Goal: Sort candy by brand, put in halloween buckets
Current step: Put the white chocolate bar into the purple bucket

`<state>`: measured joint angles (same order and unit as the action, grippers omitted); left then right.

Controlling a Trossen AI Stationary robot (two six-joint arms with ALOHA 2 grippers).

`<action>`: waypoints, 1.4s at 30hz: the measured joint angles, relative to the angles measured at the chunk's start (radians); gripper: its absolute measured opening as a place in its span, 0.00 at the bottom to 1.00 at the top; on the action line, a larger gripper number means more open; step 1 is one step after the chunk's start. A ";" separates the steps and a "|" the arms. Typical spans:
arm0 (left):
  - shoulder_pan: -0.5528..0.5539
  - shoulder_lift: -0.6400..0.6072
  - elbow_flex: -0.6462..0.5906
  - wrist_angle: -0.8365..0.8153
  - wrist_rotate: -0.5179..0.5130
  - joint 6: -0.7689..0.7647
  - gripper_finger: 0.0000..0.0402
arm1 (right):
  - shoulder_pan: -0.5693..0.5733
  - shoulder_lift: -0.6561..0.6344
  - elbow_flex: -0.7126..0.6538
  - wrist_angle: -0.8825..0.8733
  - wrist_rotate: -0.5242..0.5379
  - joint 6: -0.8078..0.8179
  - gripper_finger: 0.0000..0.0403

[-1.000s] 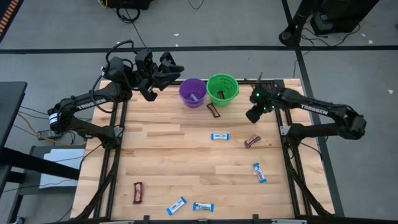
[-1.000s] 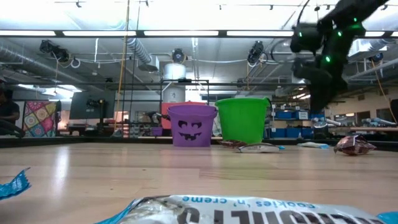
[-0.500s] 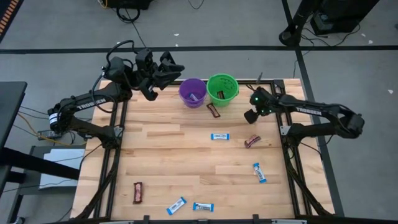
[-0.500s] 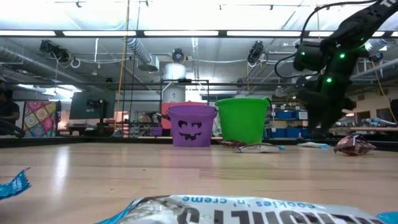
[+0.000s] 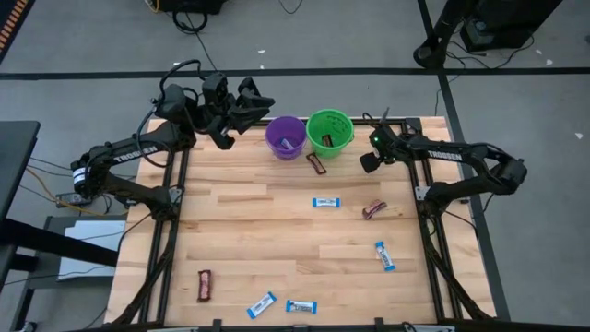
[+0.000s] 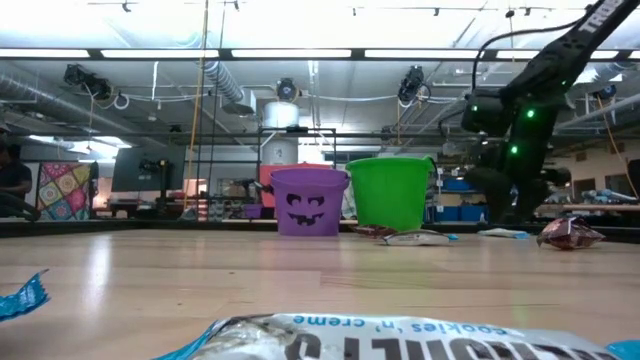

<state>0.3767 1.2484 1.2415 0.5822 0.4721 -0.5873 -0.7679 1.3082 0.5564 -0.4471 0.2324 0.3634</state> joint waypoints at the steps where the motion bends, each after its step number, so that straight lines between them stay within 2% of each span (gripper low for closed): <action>1: -0.001 0.000 0.000 0.000 0.000 0.000 0.35 | -0.008 0.017 0.000 0.012 -0.010 0.000 0.73; 5: -0.001 0.000 0.000 0.000 0.000 -0.001 0.35 | -0.028 0.085 0.001 0.071 -0.036 -0.005 0.73; 11: -0.006 0.000 0.000 0.001 0.000 -0.019 0.35 | -0.013 0.117 0.006 0.084 0.005 -0.019 0.73; 16: -0.013 0.000 0.000 0.001 0.001 -0.021 0.35 | -0.006 0.068 0.010 -0.007 -0.022 0.025 0.73; 21: -0.013 0.000 0.000 0.001 0.004 -0.021 0.35 | 0.007 -0.012 0.041 -0.045 0.079 0.006 0.73; 25: -0.013 0.000 0.000 0.001 0.004 -0.019 0.35 | -0.016 -0.035 0.046 -0.040 0.093 -0.010 0.73; 35: -0.013 0.000 0.000 0.002 0.004 -0.019 0.35 | -0.074 0.081 0.045 -0.006 0.028 -0.053 0.73; 42: -0.013 0.000 0.000 0.004 0.004 -0.019 0.35 | -0.055 0.118 0.045 -0.005 0.084 -0.058 0.73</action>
<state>0.3634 1.2484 1.2415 0.5861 0.4756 -0.6067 -0.8227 1.4260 0.6018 -0.4518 0.3164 0.3053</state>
